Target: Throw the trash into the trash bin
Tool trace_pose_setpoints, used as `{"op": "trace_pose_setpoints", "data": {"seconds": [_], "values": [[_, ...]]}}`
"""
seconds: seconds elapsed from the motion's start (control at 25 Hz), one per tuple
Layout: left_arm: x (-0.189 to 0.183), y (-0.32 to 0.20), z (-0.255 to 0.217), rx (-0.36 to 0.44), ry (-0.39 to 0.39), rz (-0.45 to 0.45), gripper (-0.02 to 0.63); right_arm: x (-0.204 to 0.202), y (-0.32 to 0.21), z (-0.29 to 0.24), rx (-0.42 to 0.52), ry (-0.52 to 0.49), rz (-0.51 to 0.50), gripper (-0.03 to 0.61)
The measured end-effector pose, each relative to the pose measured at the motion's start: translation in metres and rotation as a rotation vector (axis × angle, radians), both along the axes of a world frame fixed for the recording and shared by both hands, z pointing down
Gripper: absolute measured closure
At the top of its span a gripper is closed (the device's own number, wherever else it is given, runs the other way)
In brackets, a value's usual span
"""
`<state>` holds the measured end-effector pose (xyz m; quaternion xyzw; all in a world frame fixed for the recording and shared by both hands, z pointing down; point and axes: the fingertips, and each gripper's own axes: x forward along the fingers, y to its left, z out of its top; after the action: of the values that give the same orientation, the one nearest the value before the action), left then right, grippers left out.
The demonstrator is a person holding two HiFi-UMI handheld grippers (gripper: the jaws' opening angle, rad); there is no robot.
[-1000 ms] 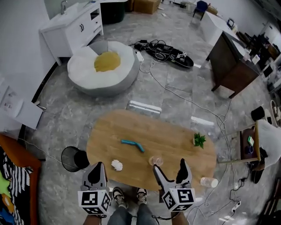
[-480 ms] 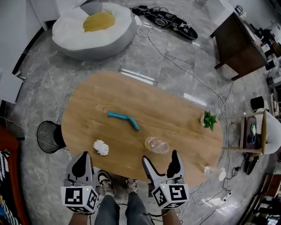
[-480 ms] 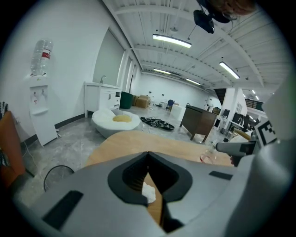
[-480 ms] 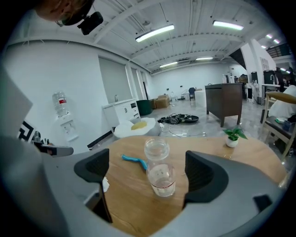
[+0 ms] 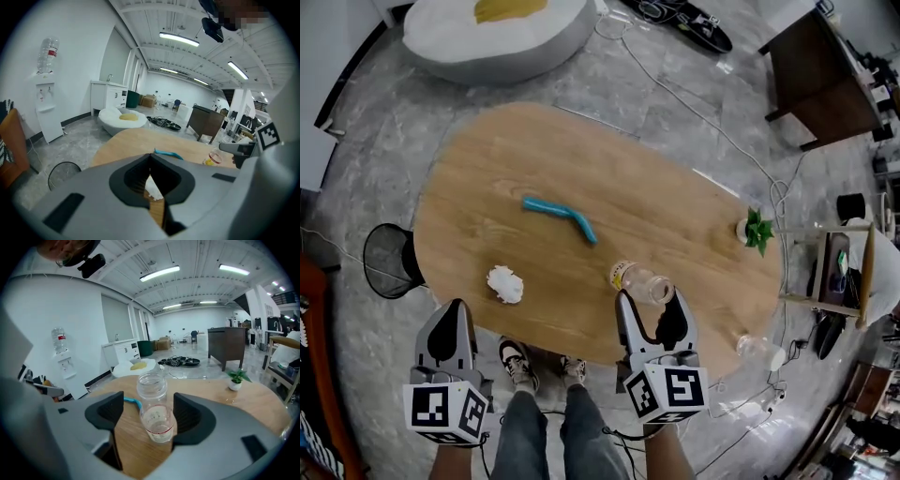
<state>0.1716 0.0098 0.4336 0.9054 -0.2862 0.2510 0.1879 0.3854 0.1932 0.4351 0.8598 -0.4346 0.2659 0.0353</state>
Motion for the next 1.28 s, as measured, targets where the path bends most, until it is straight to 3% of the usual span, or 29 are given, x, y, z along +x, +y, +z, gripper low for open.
{"op": "trace_pose_setpoints", "data": {"seconds": [0.48, 1.28], "values": [[0.008, 0.002, 0.006, -0.019, 0.004, -0.018, 0.621, 0.015, 0.0, 0.003, -0.03, 0.038, 0.022, 0.371], [-0.01, -0.004, -0.003, -0.017, 0.027, -0.079, 0.621, 0.012, -0.007, -0.016, -0.042, 0.084, -0.025, 0.388]]}}
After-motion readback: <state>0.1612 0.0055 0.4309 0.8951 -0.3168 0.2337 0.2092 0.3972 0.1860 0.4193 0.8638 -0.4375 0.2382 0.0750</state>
